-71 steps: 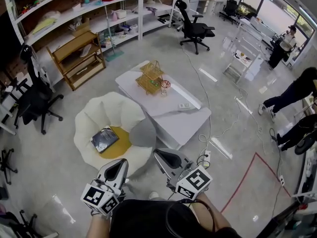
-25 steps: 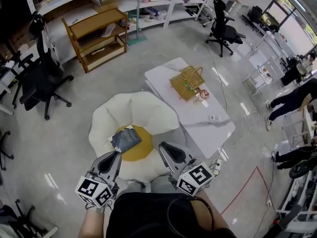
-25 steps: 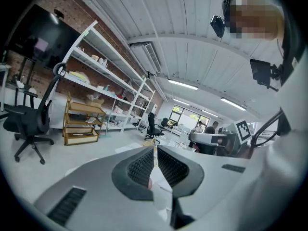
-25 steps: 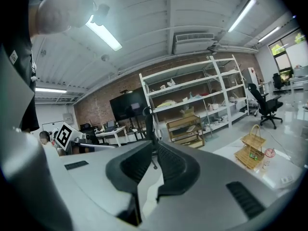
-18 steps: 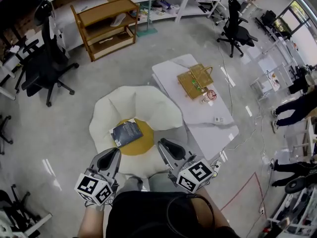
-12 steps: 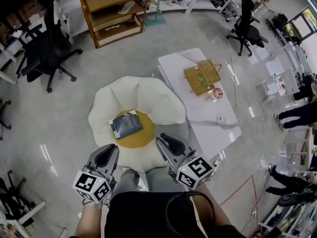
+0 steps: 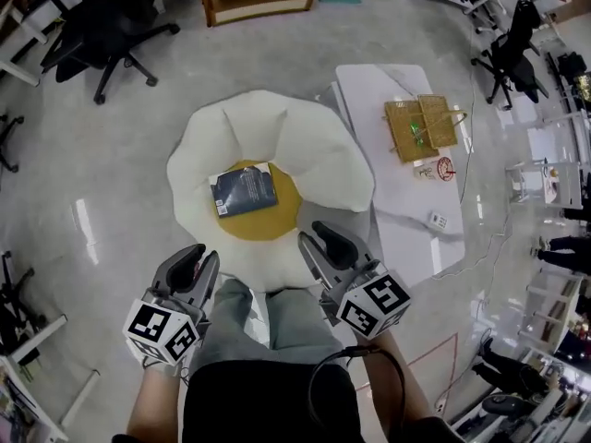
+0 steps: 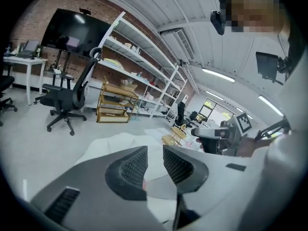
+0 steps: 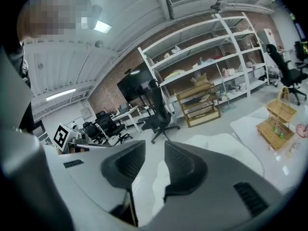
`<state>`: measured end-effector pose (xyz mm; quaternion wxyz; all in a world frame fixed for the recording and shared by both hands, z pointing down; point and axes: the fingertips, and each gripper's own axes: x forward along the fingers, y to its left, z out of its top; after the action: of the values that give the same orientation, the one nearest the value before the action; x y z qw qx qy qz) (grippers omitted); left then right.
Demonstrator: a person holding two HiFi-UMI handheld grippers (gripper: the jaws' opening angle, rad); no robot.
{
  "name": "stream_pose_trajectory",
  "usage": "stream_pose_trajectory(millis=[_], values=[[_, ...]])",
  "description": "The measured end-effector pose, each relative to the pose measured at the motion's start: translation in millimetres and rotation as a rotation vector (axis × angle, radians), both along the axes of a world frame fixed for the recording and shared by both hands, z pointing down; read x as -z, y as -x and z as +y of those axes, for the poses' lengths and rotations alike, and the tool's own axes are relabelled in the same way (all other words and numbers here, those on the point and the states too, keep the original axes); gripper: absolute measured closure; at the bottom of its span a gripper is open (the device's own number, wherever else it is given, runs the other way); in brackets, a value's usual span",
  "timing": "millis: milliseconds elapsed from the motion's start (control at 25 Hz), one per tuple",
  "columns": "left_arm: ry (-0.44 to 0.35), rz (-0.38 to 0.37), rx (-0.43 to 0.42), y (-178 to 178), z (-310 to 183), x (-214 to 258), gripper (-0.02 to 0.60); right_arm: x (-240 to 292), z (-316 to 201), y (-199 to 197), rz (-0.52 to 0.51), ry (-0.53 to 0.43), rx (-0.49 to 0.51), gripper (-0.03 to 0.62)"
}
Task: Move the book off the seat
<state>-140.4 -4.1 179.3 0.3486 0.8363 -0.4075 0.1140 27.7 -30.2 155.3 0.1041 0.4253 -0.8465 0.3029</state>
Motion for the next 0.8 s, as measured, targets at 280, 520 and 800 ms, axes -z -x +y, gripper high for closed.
stream_pose_trajectory(millis=[280, 520, 800], values=[[0.084, -0.050, 0.058, 14.8, 1.6, -70.0, 0.446, -75.0, -11.8, 10.1, -0.029, 0.091, 0.035, 0.456], [0.164, -0.060, 0.109, 25.2, 1.0, -137.7, 0.405, -148.0, -22.0, 15.3, -0.008, 0.151, 0.058, 0.434], [0.219, -0.055, 0.136, 32.3, -7.2, -212.6, 0.342, -233.3, -25.4, 19.4, -0.014, 0.252, 0.073, 0.353]])
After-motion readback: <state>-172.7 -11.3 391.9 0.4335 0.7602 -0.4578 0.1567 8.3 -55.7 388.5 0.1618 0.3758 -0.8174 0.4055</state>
